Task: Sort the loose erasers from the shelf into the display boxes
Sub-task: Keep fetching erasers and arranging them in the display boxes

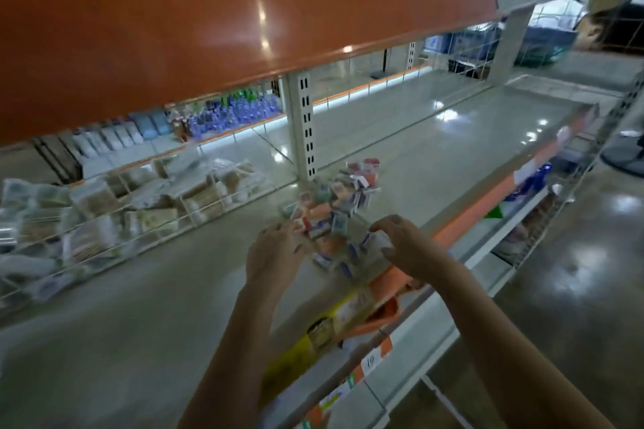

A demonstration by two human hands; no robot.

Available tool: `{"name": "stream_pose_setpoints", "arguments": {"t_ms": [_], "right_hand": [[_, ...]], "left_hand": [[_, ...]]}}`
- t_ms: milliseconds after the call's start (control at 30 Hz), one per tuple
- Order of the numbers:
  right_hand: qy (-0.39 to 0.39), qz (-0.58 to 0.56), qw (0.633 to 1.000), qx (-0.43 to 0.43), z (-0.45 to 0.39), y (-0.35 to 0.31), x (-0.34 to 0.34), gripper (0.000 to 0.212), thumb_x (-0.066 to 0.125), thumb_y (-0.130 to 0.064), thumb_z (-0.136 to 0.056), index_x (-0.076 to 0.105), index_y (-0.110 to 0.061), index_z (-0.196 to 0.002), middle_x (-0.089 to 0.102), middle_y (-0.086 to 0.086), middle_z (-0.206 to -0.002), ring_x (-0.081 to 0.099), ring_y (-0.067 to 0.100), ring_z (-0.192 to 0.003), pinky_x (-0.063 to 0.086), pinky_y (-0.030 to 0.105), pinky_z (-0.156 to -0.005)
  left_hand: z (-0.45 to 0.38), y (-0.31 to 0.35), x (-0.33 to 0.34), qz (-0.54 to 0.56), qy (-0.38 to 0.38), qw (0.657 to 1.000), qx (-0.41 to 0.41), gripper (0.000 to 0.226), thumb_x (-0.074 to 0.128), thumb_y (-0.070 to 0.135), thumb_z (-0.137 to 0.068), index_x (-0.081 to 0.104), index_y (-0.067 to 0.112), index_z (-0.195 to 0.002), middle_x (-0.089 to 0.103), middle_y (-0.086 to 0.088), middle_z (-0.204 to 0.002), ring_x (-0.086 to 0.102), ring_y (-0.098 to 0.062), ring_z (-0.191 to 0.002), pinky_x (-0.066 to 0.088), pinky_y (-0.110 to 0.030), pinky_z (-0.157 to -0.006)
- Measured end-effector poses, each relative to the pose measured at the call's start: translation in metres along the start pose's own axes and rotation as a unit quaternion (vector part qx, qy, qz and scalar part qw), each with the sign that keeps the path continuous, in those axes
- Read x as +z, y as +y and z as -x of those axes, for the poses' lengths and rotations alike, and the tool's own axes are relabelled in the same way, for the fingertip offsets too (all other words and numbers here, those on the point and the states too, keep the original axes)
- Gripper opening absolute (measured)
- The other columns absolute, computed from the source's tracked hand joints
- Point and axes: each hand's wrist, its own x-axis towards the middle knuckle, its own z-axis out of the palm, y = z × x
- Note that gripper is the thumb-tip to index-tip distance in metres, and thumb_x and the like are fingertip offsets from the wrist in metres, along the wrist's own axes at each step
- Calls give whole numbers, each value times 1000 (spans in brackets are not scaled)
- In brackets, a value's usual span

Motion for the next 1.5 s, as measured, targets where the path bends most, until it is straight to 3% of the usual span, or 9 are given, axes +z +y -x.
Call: {"name": "stream_pose_setpoints", "arguments": {"t_ms": [200, 367, 500, 633, 700, 867, 1033, 1200, 1500], "right_hand": [[-70, 14, 994, -77, -42, 20, -3, 31, 56, -16, -89, 59, -14, -120, 54, 8, -119, 52, 24, -110, 39, 26, -89], [-91, -20, 988, -124, -61, 37, -9, 20, 63, -22, -85, 64, -17, -105, 58, 0, -105, 51, 13, -98, 41, 23, -83], [-99, -158, 973, -139, -72, 43, -20, 16, 66, -18, -84, 60, -25, -98, 60, -10, -90, 58, 7, -85, 41, 8, -71], [-128, -287, 935, -163, -79, 39, -28, 19, 68, -16, -82, 59, -29, -92, 61, -5, -93, 60, 9, -87, 49, 17, -77], [-159, -339, 913, -166, -80, 35, -30, 17, 66, -17, -84, 61, -31, -93, 62, -3, -95, 61, 11, -88, 51, 20, -77], [-233, -551, 791, -127, -76, 18, -30, 19, 60, -11, -85, 64, -12, -104, 70, 2, -96, 66, 16, -92, 53, 22, -74], [-318, -733, 601, -32, -62, -15, -24, 30, 72, -14, -60, 73, -16, -90, 71, 9, -93, 69, 25, -86, 59, 34, -69], [-370, -688, 624, -15, -39, -56, -10, 23, 49, -3, -89, 66, -9, -104, 70, 14, -95, 68, 25, -89, 59, 38, -74], [-451, -640, 620, -42, 40, -174, 38, 22, 42, -1, -94, 63, -8, -98, 72, 7, -78, 69, 17, -67, 57, 25, -58]], "left_hand": [[-37, -7, 11, -12, -3, 998, -60, 46, 62, 24, -83, 54, 21, -128, 60, -9, -115, 55, -28, -106, 44, -35, -84], [-40, -5, 15, 4, 14, 997, -73, 35, 62, 26, -86, 61, 21, -120, 63, -2, -108, 58, -21, -95, 42, -26, -72], [-33, 4, 8, 87, 12, 995, -38, 36, 69, 22, -82, 62, 22, -118, 60, 1, -106, 55, -11, -90, 39, -21, -71], [-20, 27, 1, 122, 53, 991, -34, 35, 71, 20, -81, 60, 28, -114, 57, 12, -101, 52, 4, -85, 38, -11, -70], [-12, 39, -3, 153, 72, 984, -51, 36, 72, 19, -81, 60, 31, -114, 58, 12, -103, 55, 2, -89, 43, -15, -75], [16, 65, -12, 174, 127, 971, -101, 36, 70, 19, -82, 59, 35, -112, 59, 15, -104, 55, 3, -91, 46, -16, -75], [56, 73, -25, 200, 172, 954, -141, 36, 69, 14, -82, 57, 39, -105, 57, 20, -101, 57, 1, -93, 51, -21, -76], [114, 61, -43, 226, 218, 929, -193, 36, 68, 17, -85, 56, 44, -105, 62, 17, -105, 60, 0, -93, 51, -18, -75], [242, 5, -78, 253, 267, 882, -295, 34, 70, 15, -83, 58, 43, -100, 65, 10, -98, 61, 2, -84, 48, -12, -70]]}}
